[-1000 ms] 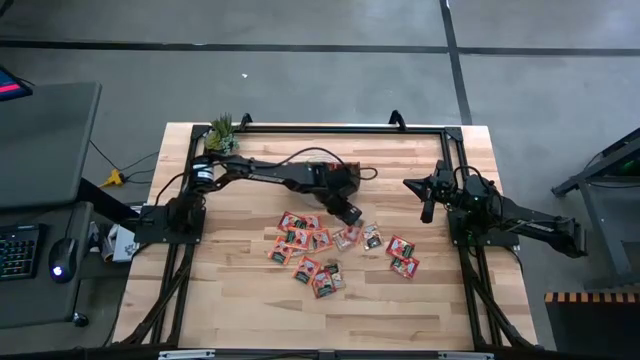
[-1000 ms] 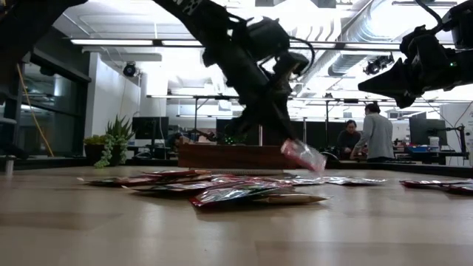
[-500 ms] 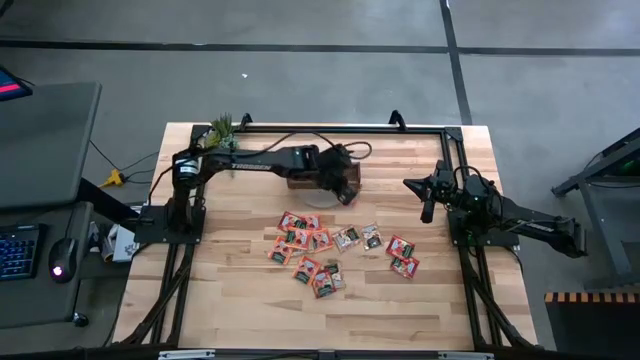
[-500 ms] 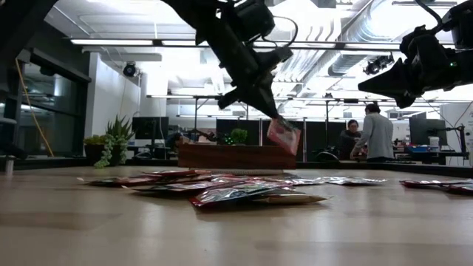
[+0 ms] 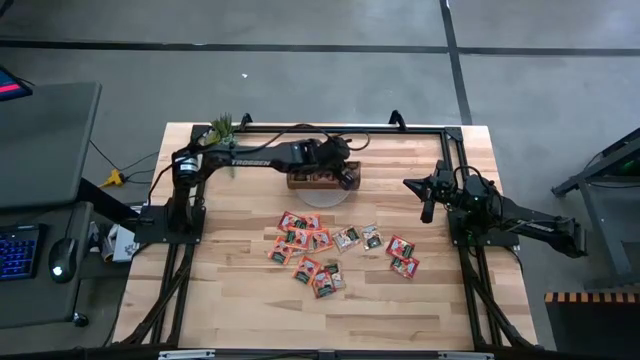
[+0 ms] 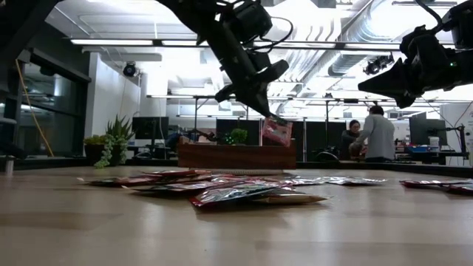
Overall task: Pick & Place Tea
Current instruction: Put the orange tea bag in the right section of the wooden organizer
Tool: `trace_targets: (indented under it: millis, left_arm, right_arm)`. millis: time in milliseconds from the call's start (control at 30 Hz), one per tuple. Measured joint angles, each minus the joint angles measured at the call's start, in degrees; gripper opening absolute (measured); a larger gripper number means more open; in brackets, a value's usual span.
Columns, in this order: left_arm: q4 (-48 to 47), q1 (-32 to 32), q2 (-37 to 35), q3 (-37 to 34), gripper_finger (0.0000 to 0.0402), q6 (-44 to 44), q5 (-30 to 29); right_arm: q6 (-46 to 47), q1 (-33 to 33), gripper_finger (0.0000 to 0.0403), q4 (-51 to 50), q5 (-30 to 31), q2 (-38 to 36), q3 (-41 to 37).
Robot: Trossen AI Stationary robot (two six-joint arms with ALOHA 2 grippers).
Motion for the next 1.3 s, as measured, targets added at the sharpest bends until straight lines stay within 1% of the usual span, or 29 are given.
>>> trace_targets:
  millis: [333, 500, 733, 1000, 1133, 1300]
  left_arm:
    - [0.10, 1.34, 0.02, 0.00, 0.0000, 1.24, -0.91]
    - [-0.06, 1.69, 0.06, -0.02, 0.0000, 1.24, 0.60]
    - [3.04, 1.69, 3.54, -0.10, 0.0000, 3.18, 0.84]
    - [3.60, 1.69, 3.89, -0.11, 0.0003, 2.59, 1.13]
    - [3.55, 1.79, 3.89, -0.11, 0.0024, 2.92, 1.68]
    - [2.43, 1.97, 3.89, -0.09, 0.0085, 3.10, 2.38]
  right_arm:
    - [-0.01, 0.00, 0.0000, 0.02, 0.00, 0.00, 0.00]
    - [0.00, -0.01, 0.0000, 0.04, 0.00, 0.00, 0.00]
    - [0.00, 0.00, 0.0000, 0.04, 0.00, 0.00, 0.00]
    - [0.00, -0.01, 0.0000, 0.05, 0.00, 0.00, 0.00]
    - [-0.02, -0.01, 0.0000, 0.07, 0.00, 0.00, 0.00]
    - [0.00, 0.00, 0.0000, 0.07, 0.00, 0.00, 0.00]
